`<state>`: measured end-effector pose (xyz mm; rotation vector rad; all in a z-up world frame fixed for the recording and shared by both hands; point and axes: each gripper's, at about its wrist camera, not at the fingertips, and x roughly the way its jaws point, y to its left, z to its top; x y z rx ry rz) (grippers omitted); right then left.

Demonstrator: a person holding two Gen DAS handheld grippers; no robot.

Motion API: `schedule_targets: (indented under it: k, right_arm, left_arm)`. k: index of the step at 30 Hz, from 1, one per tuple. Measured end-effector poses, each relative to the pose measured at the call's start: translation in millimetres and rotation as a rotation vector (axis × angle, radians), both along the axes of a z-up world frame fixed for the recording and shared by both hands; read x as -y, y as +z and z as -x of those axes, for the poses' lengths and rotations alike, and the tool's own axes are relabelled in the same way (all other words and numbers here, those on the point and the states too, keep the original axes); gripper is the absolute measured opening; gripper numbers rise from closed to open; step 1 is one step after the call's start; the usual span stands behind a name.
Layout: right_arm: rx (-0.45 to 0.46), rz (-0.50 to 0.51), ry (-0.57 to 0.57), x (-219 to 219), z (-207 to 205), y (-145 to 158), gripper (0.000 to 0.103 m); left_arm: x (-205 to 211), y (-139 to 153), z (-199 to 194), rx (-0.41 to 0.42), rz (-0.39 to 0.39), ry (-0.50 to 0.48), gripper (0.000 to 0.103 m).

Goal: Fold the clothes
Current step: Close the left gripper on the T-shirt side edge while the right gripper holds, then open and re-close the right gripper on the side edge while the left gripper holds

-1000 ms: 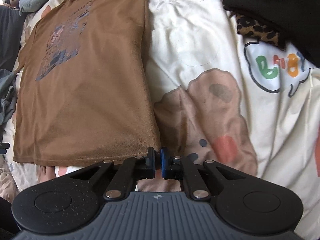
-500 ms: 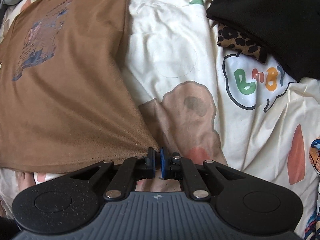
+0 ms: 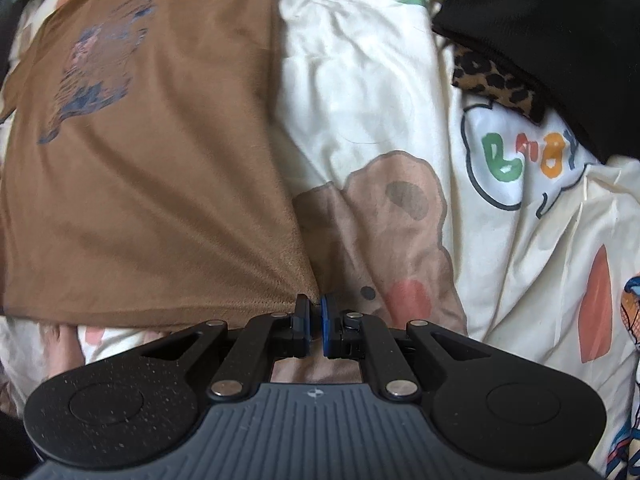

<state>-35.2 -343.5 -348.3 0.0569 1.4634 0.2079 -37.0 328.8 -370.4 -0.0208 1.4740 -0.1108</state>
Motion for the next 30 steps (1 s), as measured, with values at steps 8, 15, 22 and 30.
schedule_targets:
  k: [8,15,22,30]
  right_arm:
    - [0.012,-0.030,0.045,-2,4,29,0.003]
    - [0.000,-0.042,0.027,-7,9,12,0.003]
    - [-0.019,-0.097,-0.037,-5,9,-23,0.005]
    - [-0.018,-0.163,-0.117,20,11,-40,0.017]
  left_arm:
    - [-3,56,-10,0.043,0.049,0.014,0.007]
    - [-16,47,-17,0.030,0.011,0.041,0.007]
    - [-19,29,-15,-0.023,-0.028,0.043,0.007]
    - [-17,20,-25,-0.054,-0.080,0.051,0.007]
